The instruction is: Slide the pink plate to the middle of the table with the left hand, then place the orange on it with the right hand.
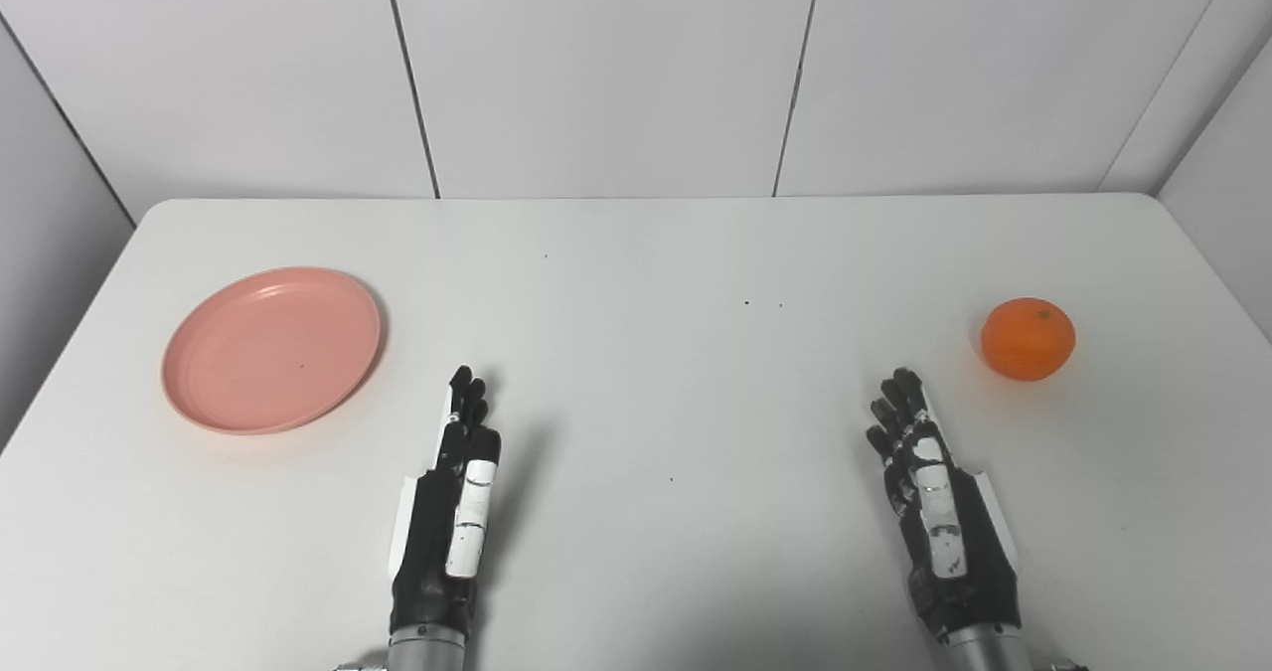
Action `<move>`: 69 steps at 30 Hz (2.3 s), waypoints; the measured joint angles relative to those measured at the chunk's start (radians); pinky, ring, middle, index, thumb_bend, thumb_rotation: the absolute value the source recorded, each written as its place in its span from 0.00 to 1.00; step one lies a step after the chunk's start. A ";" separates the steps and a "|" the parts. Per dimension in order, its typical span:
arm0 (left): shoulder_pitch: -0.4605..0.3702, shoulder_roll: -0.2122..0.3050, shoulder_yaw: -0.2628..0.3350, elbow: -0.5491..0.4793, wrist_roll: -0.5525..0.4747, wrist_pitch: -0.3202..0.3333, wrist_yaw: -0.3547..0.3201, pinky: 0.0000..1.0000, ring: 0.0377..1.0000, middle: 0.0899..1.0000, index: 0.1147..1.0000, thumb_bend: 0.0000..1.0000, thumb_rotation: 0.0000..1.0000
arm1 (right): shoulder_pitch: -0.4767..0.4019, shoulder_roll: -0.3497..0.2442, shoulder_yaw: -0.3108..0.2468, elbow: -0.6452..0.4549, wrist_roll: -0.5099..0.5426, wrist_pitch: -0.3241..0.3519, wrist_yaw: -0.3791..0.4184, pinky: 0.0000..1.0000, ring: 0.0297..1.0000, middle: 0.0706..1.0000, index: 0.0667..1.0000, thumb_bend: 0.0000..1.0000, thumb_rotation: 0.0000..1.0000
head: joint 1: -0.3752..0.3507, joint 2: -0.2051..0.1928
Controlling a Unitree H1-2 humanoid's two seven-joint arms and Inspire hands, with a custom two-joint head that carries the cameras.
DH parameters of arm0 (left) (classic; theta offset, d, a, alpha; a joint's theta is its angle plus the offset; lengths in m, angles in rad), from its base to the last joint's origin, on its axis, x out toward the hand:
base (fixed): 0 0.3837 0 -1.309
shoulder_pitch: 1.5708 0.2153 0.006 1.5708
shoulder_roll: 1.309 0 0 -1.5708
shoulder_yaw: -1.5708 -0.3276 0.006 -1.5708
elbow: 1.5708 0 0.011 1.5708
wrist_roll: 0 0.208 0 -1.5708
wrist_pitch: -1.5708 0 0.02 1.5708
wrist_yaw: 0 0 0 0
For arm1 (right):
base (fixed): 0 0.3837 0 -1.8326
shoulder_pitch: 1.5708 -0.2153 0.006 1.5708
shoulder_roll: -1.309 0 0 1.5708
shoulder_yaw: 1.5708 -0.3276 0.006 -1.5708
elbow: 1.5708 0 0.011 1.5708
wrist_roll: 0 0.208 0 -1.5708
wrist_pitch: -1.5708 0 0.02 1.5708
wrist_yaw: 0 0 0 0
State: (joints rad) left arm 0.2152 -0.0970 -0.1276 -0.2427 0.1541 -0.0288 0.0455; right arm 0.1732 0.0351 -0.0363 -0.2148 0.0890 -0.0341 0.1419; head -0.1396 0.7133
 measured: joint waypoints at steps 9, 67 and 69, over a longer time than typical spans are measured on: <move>0.000 0.000 0.000 0.000 0.000 0.000 0.000 1.00 0.99 1.00 1.00 0.66 1.00 | 0.000 0.000 0.000 0.000 0.000 0.000 0.000 1.00 0.99 0.99 0.98 0.86 0.95 | -0.005 0.003; -0.003 -0.014 -0.007 0.039 0.008 -0.026 0.043 0.85 0.89 0.91 0.92 0.72 0.84 | -0.039 -0.096 0.001 0.092 0.166 -0.133 0.078 1.00 1.00 1.00 1.00 0.77 0.99 | 0.333 -0.298; -0.006 -0.013 0.006 0.030 -0.031 -0.012 0.024 0.84 0.88 0.90 0.91 0.76 0.83 | -0.040 -0.096 0.001 0.092 0.166 -0.134 0.078 1.00 1.00 1.00 1.00 0.76 0.98 | 0.333 -0.298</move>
State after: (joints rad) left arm 0.2090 -0.1099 -0.1211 -0.2123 0.1232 -0.0409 0.0699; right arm 0.1333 -0.0613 -0.0357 -0.1224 0.2553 -0.1678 0.2203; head 0.1933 0.4157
